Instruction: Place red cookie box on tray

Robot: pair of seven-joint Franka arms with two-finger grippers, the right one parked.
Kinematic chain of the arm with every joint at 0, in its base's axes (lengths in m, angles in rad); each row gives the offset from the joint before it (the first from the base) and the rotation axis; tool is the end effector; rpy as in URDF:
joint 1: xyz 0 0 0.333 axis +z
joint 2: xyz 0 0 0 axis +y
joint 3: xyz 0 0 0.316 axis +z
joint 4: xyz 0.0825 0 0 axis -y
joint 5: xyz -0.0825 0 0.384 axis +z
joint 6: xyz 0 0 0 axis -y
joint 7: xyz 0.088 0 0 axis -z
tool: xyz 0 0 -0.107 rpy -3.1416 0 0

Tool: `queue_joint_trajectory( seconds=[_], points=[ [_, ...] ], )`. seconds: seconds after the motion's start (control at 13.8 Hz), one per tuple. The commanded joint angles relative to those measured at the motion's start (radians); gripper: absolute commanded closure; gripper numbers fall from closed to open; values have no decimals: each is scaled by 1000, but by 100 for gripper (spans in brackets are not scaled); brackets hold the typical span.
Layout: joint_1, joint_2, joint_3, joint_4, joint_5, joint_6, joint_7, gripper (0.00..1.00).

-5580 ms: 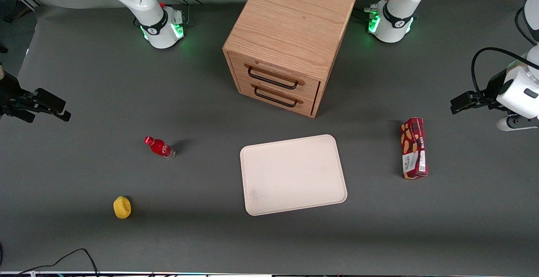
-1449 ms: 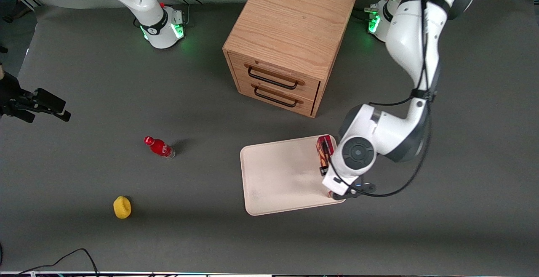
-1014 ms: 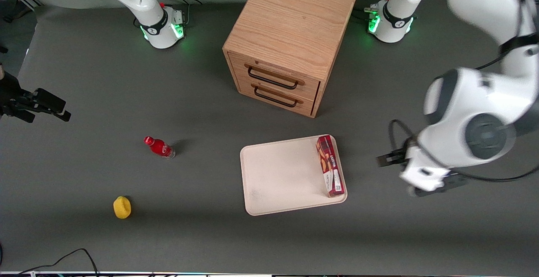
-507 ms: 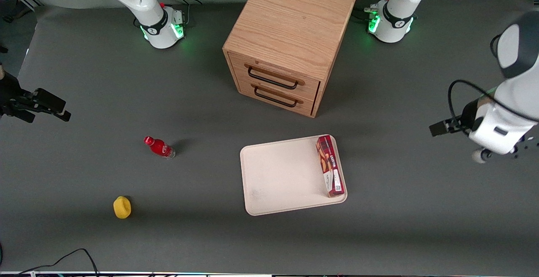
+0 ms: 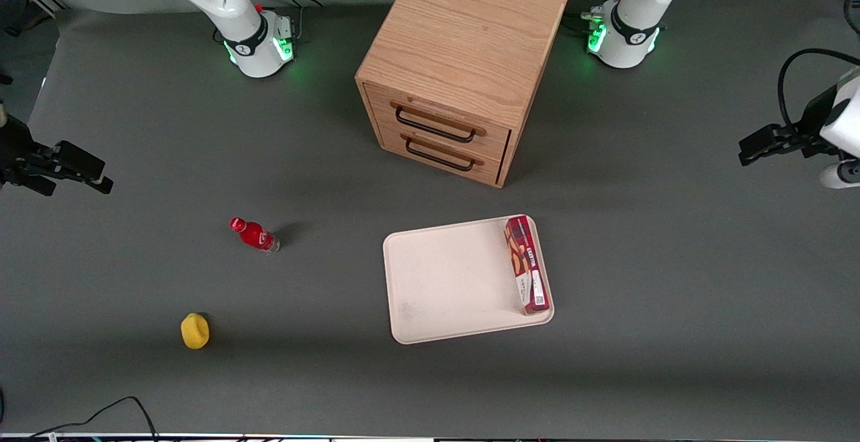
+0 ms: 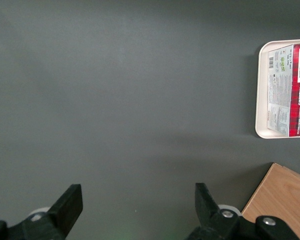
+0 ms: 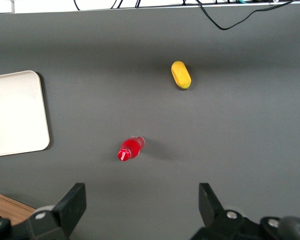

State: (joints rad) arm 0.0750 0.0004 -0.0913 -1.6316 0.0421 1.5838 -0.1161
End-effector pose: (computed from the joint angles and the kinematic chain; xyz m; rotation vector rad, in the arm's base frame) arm 0.5537 -0.0046 0.5968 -3.0919 -0.1520 0.0701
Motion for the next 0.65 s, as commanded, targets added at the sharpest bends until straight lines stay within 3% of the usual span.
queue_joint_trajectory(
  seconds=[0.0,0.22,0.58],
  points=[
    [5,-33,-4,-71,-14,33,18,0],
    [2,-33,-7,-83,-21,39,1,0],
    [-9,72,-8,44,-18,-11,-30,0]
  ],
)
